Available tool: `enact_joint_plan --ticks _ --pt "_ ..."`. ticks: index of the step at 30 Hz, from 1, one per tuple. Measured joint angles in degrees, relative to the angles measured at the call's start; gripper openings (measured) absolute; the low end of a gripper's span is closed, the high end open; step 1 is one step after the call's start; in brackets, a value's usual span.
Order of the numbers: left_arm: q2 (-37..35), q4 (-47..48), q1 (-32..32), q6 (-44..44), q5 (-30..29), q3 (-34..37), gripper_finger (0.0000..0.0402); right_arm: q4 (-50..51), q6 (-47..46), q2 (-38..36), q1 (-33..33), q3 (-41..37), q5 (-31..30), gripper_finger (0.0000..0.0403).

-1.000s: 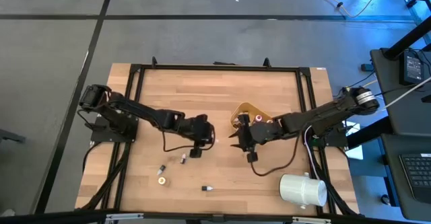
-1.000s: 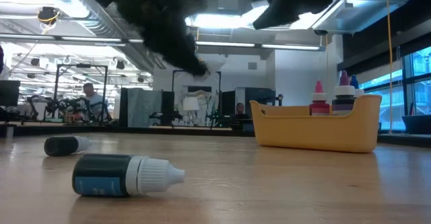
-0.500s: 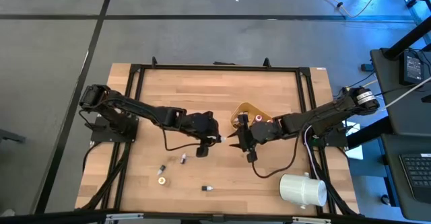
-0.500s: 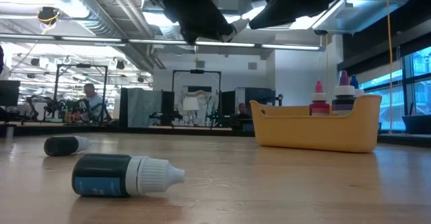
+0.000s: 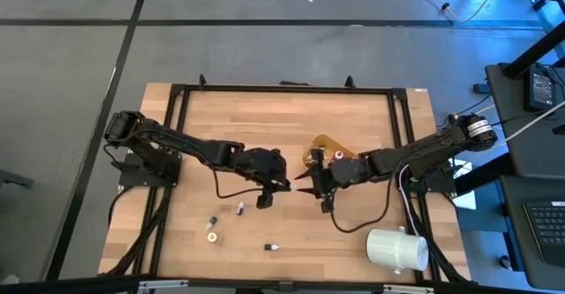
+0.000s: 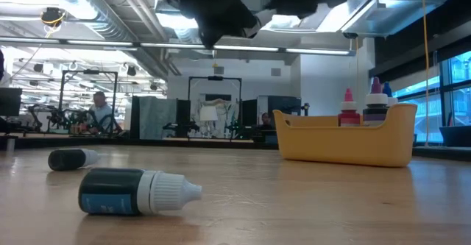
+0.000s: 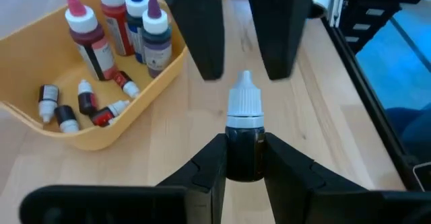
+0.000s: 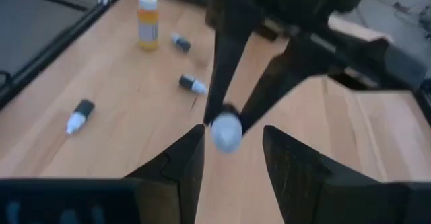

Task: Pick & Place food coloring
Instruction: Put the top small blue food coloring bottle in the yellow bin

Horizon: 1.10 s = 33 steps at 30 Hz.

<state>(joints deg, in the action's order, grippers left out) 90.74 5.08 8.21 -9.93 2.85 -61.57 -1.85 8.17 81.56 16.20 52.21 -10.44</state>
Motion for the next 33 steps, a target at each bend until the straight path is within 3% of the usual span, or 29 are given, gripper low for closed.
enact_joint_plan --ticks 12,22,33 --pt "0.0 -6.2 -0.1 0.1 -0.2 0.0 0.0081 -0.9 1.4 0.0 -0.1 0.0 0.0 0.0153" --pt "0.0 -6.4 -0.1 0.2 -0.4 0.1 0.0083 -0.7 1.6 0.0 0.0 0.0 0.3 0.0063" --pt "0.0 -3.2 -0.2 -0.4 -1.0 0.0 0.0117 3.5 -1.1 0.0 -0.1 0.2 -0.8 0.0063"
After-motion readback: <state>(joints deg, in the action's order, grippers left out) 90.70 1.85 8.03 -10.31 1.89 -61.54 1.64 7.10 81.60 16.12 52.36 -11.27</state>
